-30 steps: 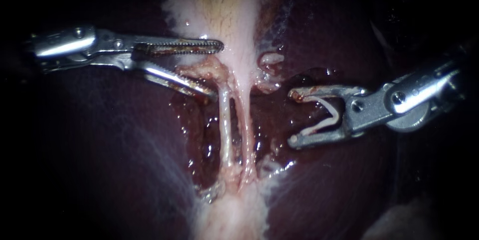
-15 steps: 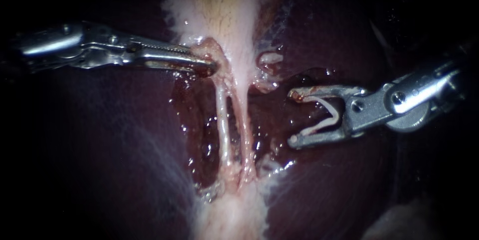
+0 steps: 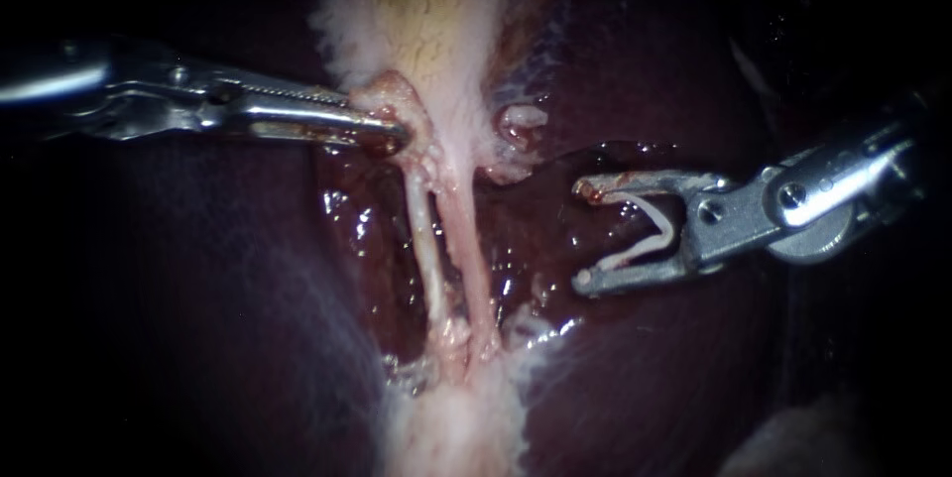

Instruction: Grabbing gallbladder

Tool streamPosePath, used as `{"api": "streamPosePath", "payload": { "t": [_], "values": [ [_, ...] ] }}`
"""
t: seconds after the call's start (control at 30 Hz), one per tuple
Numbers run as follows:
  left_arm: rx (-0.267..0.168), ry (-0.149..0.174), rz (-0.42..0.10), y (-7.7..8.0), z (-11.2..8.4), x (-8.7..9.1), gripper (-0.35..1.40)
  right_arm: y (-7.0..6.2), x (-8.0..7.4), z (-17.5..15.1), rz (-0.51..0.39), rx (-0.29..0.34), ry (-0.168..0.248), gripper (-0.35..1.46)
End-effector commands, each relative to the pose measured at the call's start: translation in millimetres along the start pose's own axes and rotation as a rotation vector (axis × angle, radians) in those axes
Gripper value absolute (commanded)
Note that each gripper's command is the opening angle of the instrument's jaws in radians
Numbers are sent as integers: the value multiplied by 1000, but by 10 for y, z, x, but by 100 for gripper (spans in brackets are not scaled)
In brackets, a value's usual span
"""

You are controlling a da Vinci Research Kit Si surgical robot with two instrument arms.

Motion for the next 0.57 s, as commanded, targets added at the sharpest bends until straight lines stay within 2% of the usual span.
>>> {"api": "streamPosePath", "payload": {
  "t": [0.03, 0.17, 0.57],
  "values": [
    [2, 5, -1, 3, -3, 3, -35, 0, 0, 0, 0, 0, 0, 50],
    [2, 5, -10, 8, -8, 7, -35, 0, 0, 0, 0, 0, 0, 50],
    [1, 5, -9, 5, -8, 4, -35, 0, 0, 0, 0, 0, 0, 50]
  ]
}}
